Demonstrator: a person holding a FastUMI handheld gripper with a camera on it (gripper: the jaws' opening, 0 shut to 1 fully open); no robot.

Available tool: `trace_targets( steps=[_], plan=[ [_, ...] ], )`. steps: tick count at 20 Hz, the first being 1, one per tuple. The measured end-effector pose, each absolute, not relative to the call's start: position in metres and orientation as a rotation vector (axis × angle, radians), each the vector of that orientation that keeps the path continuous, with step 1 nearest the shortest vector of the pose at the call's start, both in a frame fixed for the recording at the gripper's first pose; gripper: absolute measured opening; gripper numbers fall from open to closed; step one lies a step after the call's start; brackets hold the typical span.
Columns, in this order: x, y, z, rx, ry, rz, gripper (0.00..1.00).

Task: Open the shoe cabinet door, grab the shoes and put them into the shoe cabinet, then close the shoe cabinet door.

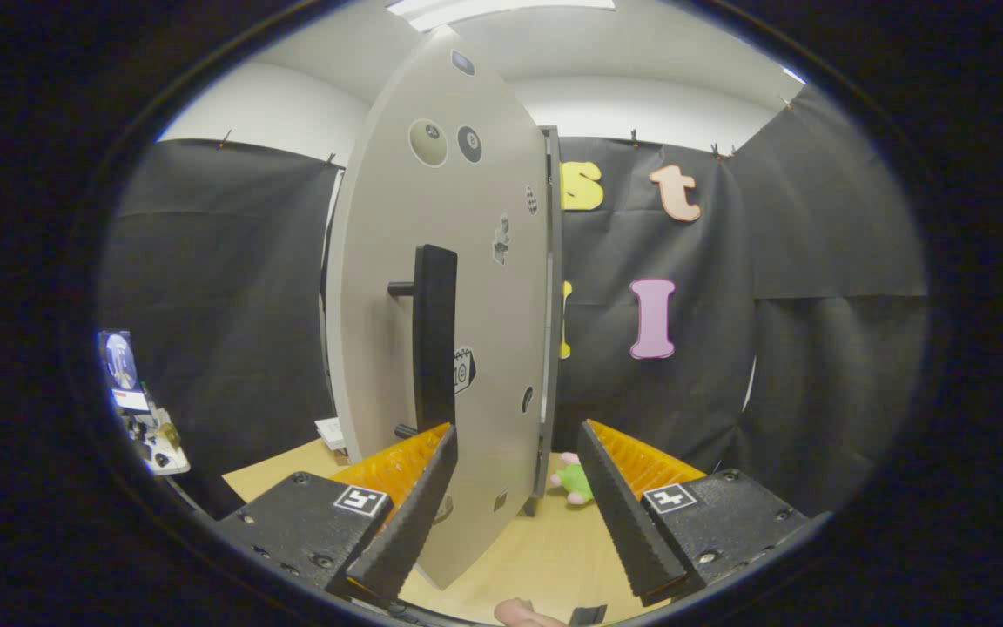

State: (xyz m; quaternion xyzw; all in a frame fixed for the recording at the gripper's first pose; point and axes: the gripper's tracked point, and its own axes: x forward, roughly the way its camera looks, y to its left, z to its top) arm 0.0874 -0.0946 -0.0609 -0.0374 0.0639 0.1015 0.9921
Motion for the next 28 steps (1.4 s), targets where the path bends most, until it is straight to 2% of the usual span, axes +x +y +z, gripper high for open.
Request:
trace_targets(
  steps=[11,14,17,19,25,28],
  plan=[
    [0.091,-0.032,-0.071,-0.072,0.132,0.181,0.92],
    [0.088,0.000,-0.071,-0.085,0.120,0.234,0.92],
    [0.065,0.006,-0.046,-0.030,0.022,0.253,0.95],
    [0.045,0.002,-0.054,-0.040,0.031,0.218,0.97],
    [-0.019,0.023,-0.054,-0.114,-0.025,0.323,0.97],
    [-0.051,0.016,-0.056,-0.124,-0.062,0.310,0.98]
  ],
)
